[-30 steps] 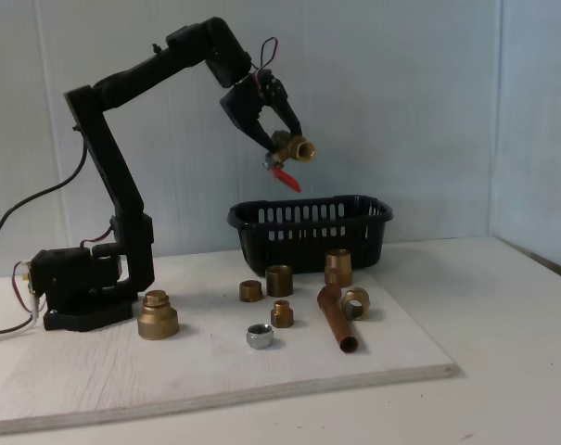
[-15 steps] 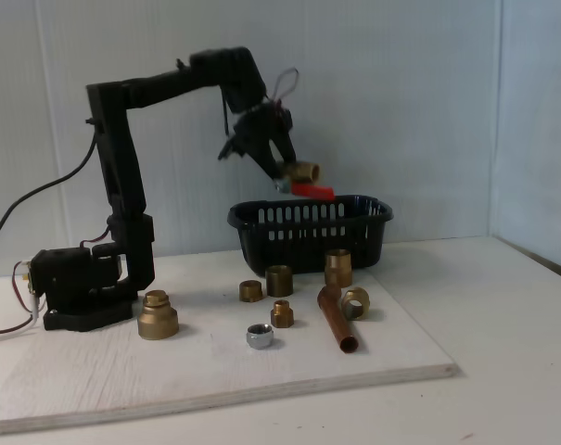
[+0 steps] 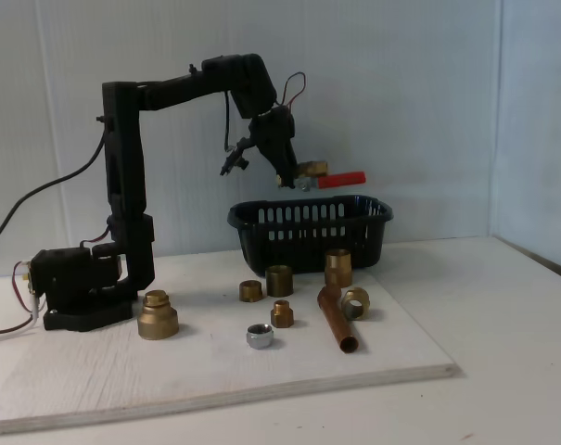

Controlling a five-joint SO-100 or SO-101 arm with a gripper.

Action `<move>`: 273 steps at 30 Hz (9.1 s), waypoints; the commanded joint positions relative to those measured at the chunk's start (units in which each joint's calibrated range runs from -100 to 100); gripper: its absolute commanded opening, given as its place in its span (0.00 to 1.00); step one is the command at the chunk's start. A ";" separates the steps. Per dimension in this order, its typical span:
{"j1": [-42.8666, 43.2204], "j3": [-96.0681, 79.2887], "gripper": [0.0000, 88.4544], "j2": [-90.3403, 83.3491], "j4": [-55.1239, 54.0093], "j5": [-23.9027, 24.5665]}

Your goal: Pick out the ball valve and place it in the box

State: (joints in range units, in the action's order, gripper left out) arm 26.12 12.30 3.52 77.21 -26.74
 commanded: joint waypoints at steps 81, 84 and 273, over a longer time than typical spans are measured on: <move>0.23 7.46 0.03 15.60 6.86 -8.25; 0.23 7.46 0.03 15.60 6.86 -8.25; -21.10 -111.85 0.22 -102.07 -17.68 29.17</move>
State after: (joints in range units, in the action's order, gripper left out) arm 5.08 -99.18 -97.63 58.90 1.27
